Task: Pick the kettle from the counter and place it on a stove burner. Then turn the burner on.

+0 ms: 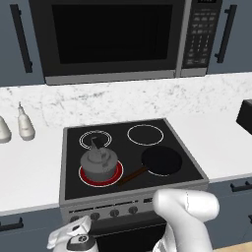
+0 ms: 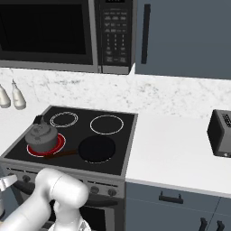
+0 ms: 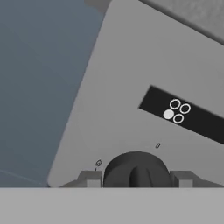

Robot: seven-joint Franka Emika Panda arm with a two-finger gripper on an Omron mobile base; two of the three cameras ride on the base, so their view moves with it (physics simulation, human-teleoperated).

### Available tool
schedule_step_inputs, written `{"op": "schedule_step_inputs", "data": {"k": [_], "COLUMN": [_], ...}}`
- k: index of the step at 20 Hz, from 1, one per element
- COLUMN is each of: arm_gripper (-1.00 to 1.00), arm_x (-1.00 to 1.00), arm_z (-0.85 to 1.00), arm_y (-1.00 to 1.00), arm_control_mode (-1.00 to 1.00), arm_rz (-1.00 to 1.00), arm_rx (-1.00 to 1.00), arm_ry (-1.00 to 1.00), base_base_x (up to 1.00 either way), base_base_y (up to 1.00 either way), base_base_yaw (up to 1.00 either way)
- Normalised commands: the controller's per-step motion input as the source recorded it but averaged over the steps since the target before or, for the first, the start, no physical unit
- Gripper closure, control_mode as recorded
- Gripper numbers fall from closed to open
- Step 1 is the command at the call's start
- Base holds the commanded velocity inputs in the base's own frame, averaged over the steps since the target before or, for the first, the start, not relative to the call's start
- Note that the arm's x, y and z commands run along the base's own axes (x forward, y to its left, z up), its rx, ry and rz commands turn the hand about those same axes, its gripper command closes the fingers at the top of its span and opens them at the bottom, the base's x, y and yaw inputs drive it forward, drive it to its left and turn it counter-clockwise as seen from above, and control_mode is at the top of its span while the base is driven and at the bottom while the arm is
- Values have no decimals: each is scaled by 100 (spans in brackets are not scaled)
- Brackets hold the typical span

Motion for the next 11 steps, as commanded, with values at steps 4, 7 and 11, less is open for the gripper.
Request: {"op": "schedule_step_inputs", "data": {"k": [4,7,11], "arm_gripper": [100,100,100], "arm_x": [15,15,5], "arm_z": [8,8,11], "arm_y": [23,22,20], "arm_control_mode": [-100,-100,-100], "arm_rz": [21,21,19], "arm_rx": [-42,-42,-38], "arm_ry": [0,1,1], "base_base_x": [0,0,0], "base_base_y": [0,0,0], "base_base_yaw": [0,0,0]}}
